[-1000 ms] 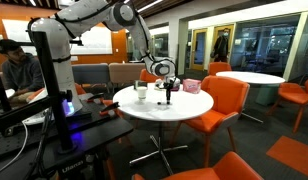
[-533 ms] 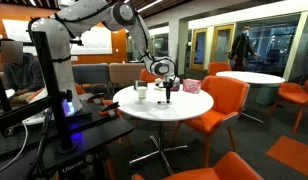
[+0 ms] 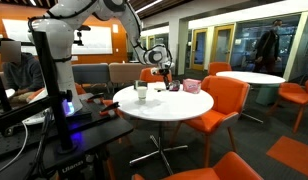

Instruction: Put the marker in the cup

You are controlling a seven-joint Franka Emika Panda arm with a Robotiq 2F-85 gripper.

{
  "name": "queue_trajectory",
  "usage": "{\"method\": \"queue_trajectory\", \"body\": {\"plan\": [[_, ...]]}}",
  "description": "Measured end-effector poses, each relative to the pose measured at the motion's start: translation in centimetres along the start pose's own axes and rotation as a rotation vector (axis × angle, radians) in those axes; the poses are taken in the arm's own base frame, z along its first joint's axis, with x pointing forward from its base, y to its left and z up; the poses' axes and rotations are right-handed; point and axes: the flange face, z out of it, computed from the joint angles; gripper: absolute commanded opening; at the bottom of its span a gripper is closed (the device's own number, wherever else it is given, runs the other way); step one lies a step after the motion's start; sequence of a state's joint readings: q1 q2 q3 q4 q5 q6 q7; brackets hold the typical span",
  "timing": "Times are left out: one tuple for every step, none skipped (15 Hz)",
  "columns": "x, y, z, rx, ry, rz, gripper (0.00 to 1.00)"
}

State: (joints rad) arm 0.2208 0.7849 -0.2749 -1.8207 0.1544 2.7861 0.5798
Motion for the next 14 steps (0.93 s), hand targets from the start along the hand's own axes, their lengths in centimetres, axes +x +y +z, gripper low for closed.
{"method": "queue_trajectory", "body": {"plan": [[-0.7,0.0,-1.2,-0.001,0.018,-0.019,0.05],[-1.6,0.1,-2.3,-0.003,0.037,-0.040,0.05],[-2.6,0.3,-3.3,-0.003,0.056,-0.061,0.05],[-3.7,0.4,-4.2,0.001,0.074,-0.085,0.05],[-4.9,0.5,-5.0,0.008,0.090,-0.108,0.05],[-6.0,0.6,-5.8,0.018,0.113,-0.135,0.05],[-7.0,0.6,-6.7,0.031,0.143,-0.162,0.05],[-8.0,0.7,-7.4,0.044,0.167,-0.179,0.05],[-8.9,0.7,-8.0,0.056,0.185,-0.193,0.05],[-9.9,0.5,-8.5,0.070,0.198,-0.208,0.05],[-11.0,0.2,-8.7,0.083,0.206,-0.223,0.05],[-12.0,-0.1,-8.8,0.094,0.211,-0.236,0.05],[-12.9,-0.4,-8.8,0.105,0.214,-0.246,0.05],[-13.7,-0.8,-8.9,0.116,0.220,-0.260,0.05]]}}
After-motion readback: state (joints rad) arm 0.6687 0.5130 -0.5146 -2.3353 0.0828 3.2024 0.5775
